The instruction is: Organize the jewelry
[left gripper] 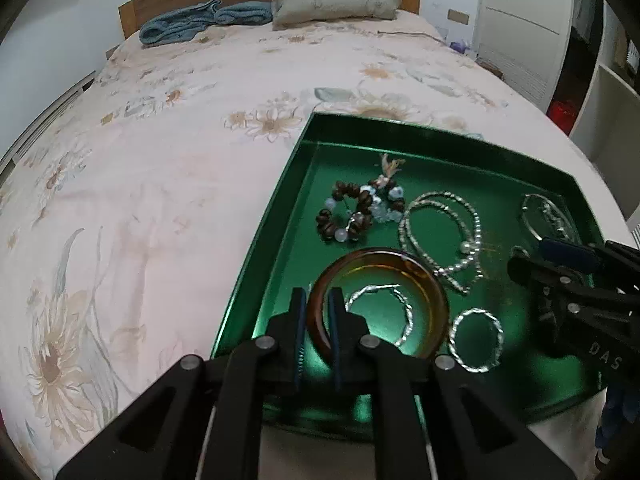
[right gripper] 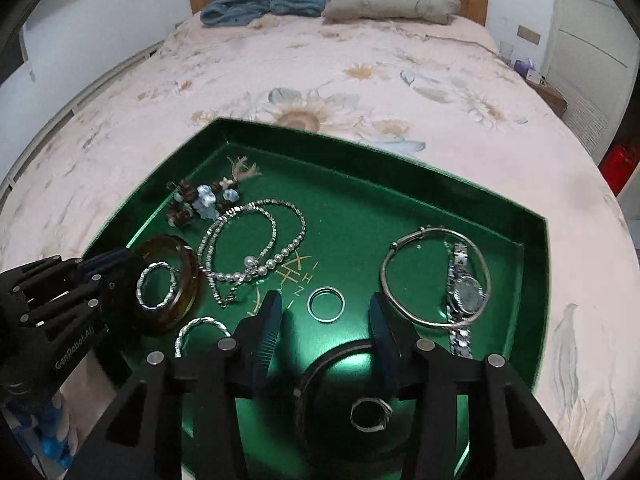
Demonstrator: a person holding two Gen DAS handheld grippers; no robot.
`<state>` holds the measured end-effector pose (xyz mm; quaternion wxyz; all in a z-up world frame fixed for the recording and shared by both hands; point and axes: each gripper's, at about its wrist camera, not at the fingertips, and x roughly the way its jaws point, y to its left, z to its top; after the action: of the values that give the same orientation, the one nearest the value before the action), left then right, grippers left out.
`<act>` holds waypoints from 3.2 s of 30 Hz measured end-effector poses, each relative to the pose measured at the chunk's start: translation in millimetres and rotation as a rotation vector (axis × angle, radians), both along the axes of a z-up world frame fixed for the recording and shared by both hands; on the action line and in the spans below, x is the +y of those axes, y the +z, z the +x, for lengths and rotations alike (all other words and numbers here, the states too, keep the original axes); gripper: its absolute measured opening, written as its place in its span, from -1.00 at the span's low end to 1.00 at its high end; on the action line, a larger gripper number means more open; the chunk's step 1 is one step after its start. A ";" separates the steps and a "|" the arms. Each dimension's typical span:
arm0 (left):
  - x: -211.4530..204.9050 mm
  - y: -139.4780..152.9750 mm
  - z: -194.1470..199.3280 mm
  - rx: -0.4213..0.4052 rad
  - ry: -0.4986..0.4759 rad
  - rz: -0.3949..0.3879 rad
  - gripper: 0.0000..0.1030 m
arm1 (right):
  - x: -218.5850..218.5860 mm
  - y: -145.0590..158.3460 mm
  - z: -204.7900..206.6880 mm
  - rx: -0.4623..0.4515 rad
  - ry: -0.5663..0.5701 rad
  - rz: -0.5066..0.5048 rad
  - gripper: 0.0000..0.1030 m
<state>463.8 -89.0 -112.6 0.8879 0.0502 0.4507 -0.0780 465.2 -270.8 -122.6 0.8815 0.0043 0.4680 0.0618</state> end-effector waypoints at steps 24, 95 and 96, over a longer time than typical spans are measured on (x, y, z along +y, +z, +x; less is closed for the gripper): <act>38.5 116.4 -247.6 -0.310 0.044 0.055 -0.29 | -35.3 105.6 -272.8 -0.299 -0.113 0.016 0.41; 72.9 67.3 -356.7 -0.253 0.147 0.080 0.07 | -73.0 44.6 -379.4 -0.267 -0.247 -0.080 0.99; 74.8 65.1 -352.9 -0.248 0.153 0.077 0.07 | -73.4 42.4 -375.5 -0.260 -0.249 -0.083 0.99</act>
<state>110.9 -14.2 -47.5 0.9375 0.0589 0.3427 0.0138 89.8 -344.2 -80.2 0.9349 0.0180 0.3480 -0.0669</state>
